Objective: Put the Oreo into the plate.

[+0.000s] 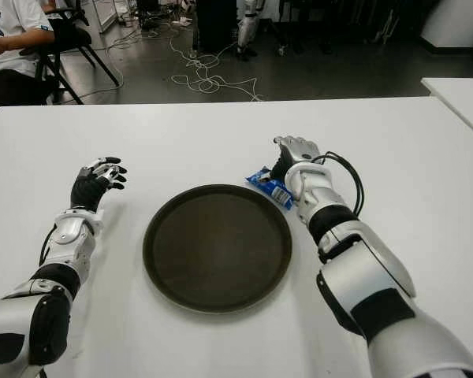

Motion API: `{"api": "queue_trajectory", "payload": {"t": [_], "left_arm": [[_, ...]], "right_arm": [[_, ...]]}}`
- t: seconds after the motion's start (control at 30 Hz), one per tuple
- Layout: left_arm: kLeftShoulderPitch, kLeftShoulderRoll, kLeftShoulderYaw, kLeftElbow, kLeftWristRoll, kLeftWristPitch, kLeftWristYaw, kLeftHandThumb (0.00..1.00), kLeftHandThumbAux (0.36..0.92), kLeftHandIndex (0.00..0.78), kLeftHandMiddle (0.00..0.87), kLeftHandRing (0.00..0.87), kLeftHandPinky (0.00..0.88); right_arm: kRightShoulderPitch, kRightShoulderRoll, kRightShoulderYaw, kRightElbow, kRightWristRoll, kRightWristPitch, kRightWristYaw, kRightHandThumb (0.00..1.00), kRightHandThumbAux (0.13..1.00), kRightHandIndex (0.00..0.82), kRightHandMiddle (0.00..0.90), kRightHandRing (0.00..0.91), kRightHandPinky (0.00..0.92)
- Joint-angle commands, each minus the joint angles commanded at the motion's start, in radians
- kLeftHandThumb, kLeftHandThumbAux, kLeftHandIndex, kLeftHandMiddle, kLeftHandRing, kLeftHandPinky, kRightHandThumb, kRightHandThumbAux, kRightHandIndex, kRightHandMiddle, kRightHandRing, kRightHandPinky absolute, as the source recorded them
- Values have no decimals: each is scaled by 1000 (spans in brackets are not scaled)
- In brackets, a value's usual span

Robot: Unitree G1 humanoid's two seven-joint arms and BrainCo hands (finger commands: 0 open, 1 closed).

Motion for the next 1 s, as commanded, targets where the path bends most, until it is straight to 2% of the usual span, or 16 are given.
{"api": "queue_trajectory", "payload": {"t": [0.17, 0.37, 0.7, 1.0], "left_arm": [[-1, 1, -5, 0, 6, 0, 6, 828, 676, 385, 513, 515, 506], [-1, -1, -6, -1, 9, -2, 6, 828, 676, 385, 512, 511, 502], [-1, -5, -7, -3, 9, 0, 14, 828, 676, 383, 514, 514, 512], [2, -8, -8, -7, 8, 1, 14, 829, 675, 392, 499, 503, 493]], "right_arm": [[15, 19, 9, 9, -5, -2, -15, 0, 613, 85, 92, 98, 108], [30, 37, 15, 26, -5, -21, -14, 0, 612, 109, 105, 115, 142], [36, 50, 20, 41, -8, -36, 3, 0, 615, 127, 123, 139, 184], [56, 64, 27, 48, -11, -49, -20, 0, 615, 140, 128, 134, 172]]}}
